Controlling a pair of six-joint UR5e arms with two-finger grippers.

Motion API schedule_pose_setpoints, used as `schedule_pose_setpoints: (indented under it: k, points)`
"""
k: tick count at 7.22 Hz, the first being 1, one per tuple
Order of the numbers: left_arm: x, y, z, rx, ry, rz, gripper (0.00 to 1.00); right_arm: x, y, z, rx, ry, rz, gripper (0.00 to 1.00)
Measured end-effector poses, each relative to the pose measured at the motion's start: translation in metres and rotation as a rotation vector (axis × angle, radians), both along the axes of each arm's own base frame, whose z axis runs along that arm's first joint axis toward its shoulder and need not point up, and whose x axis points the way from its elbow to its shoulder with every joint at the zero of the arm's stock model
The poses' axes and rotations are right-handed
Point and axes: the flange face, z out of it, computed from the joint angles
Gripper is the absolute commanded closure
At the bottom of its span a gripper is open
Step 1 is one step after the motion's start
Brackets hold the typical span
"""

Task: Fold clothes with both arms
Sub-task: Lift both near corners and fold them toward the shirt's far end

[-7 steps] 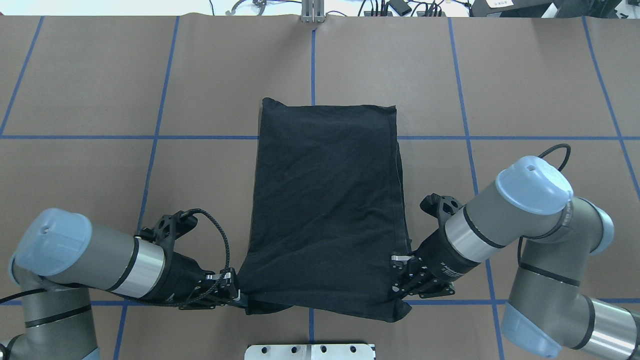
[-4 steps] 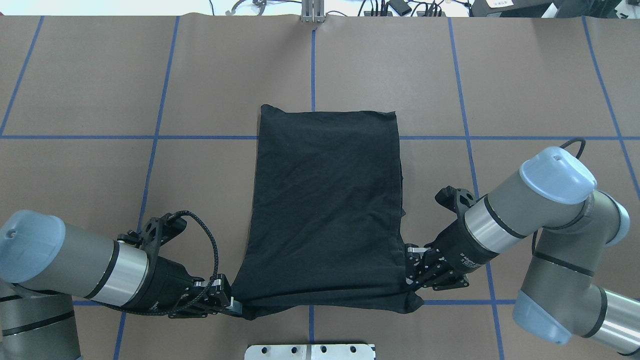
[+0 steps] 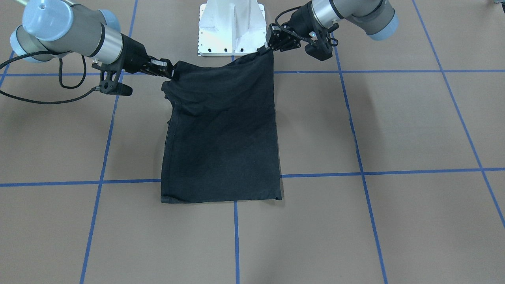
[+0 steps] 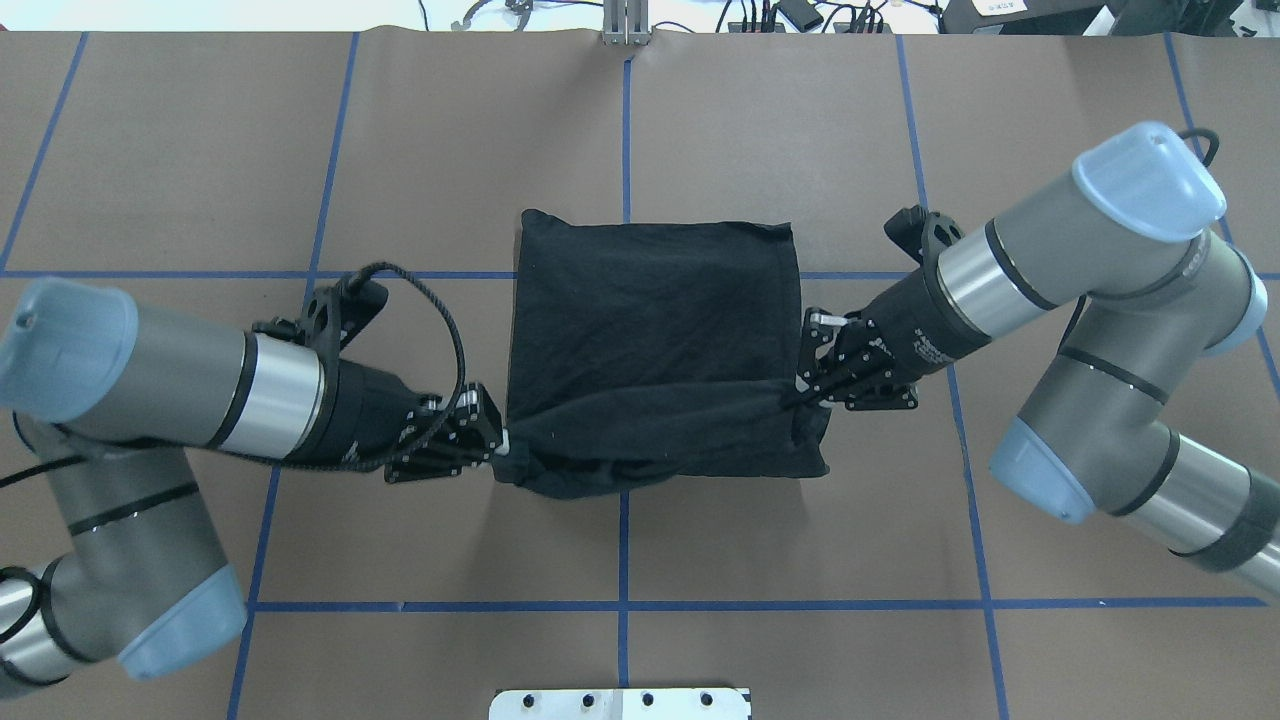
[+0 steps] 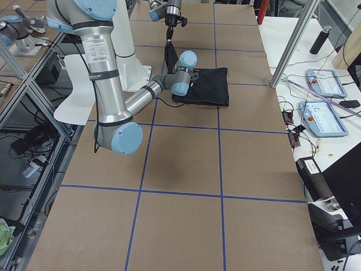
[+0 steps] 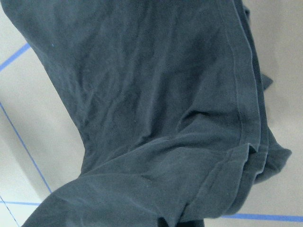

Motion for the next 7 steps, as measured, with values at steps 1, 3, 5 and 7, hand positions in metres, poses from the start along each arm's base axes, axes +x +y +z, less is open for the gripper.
schedule_pose_setpoints:
  k: [1, 3, 5, 7]
  points:
    - [0.003, -0.037, 0.002, -0.01, -0.021, -0.052, 1.0, 0.002, -0.021, -0.002, -0.001, 0.004, 0.03, 1.0]
    - [0.02, -0.11, 0.014, -0.035, -0.075, -0.13, 1.0, -0.01, -0.062, -0.005, -0.01, 0.026, 0.078, 1.0]
    - [0.027, -0.166, 0.02, -0.052, -0.118, -0.185, 1.0, -0.03, -0.107, -0.008, -0.023, 0.059, 0.138, 1.0]
    - [0.033, -0.198, 0.026, -0.066, -0.139, -0.227, 1.0, -0.035, -0.142, 0.005, -0.039, 0.109, 0.219, 1.0]
